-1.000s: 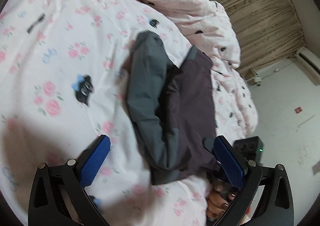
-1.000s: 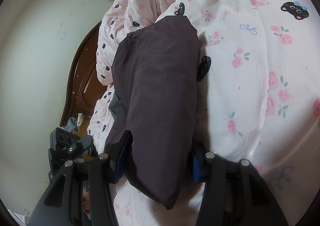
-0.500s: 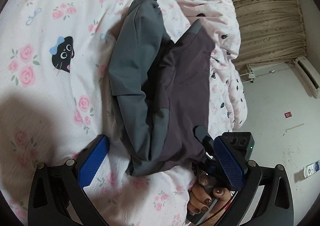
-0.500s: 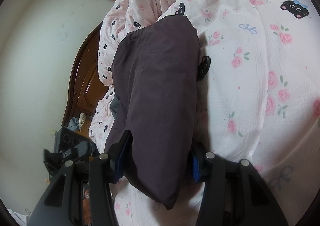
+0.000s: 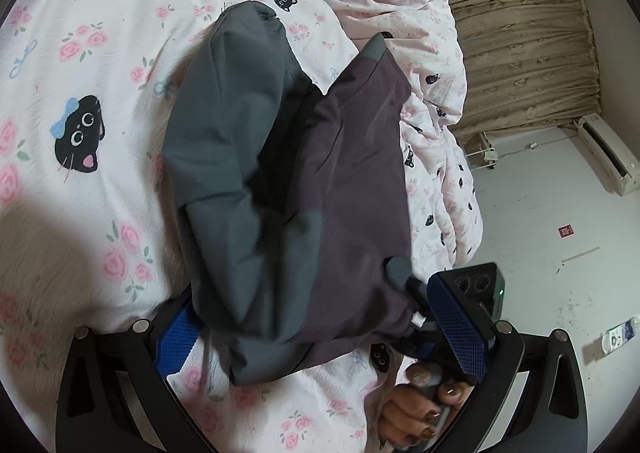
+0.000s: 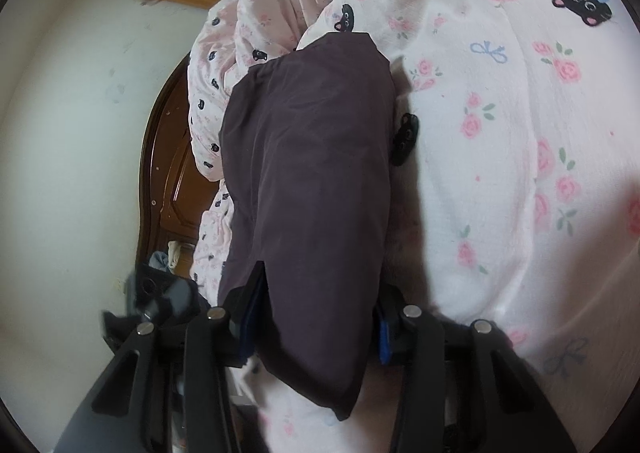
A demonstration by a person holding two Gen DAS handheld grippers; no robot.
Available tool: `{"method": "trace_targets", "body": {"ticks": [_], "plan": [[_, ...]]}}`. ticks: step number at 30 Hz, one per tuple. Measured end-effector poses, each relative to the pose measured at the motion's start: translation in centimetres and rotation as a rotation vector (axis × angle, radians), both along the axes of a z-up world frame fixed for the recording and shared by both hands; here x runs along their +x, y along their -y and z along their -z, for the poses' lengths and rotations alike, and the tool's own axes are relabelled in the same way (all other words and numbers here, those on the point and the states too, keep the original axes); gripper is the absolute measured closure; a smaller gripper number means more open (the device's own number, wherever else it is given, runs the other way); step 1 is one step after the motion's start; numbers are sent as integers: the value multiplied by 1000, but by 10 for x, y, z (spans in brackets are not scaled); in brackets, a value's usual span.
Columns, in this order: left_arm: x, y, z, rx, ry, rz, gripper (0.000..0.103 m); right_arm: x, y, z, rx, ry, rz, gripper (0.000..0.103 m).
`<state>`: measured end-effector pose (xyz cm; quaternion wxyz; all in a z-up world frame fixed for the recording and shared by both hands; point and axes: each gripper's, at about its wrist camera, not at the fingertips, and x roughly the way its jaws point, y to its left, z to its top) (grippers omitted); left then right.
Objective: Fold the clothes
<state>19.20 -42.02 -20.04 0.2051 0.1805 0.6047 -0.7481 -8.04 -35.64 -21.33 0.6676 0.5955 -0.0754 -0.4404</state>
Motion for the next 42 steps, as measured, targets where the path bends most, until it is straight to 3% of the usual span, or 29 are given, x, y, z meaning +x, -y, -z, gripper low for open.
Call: {"method": "trace_targets", "body": {"ticks": [7, 10, 14, 18, 25, 26, 28, 29, 30, 35, 42], "plan": [[10, -1, 0, 40, -55, -25, 1, -4, 12, -23, 50, 40, -4, 62], [16, 8, 10, 125, -156, -73, 1, -7, 16, -29, 65, 73, 0, 63], [12, 16, 15, 169, -242, -82, 1, -14, 17, -27, 67, 159, 18, 63], [5, 21, 18, 205, -342, -80, 1, -13, 17, -29, 71, 156, 12, 63], [-4, 29, 19, 195, -345, -81, 1, -14, 7, -21, 78, 129, -7, 63], [-7, 30, 18, 180, -331, -72, 7, -14, 4, -19, 79, 120, -12, 63], [-13, 31, 17, 154, -289, -48, 33, -13, 0, -15, 80, 100, -17, 63], [-15, 32, 18, 148, -271, -38, 58, -13, -2, -14, 80, 90, -16, 63], [-16, 33, 19, 142, -254, -28, 71, -12, -3, -13, 81, 81, -16, 63], [-17, 32, 10, 76, -202, 7, 80, -11, -12, -12, 67, 36, -9, 63], [-3, 25, -17, -43, -221, 4, 81, -2, -20, -41, 5, -86, -33, 63]]}}
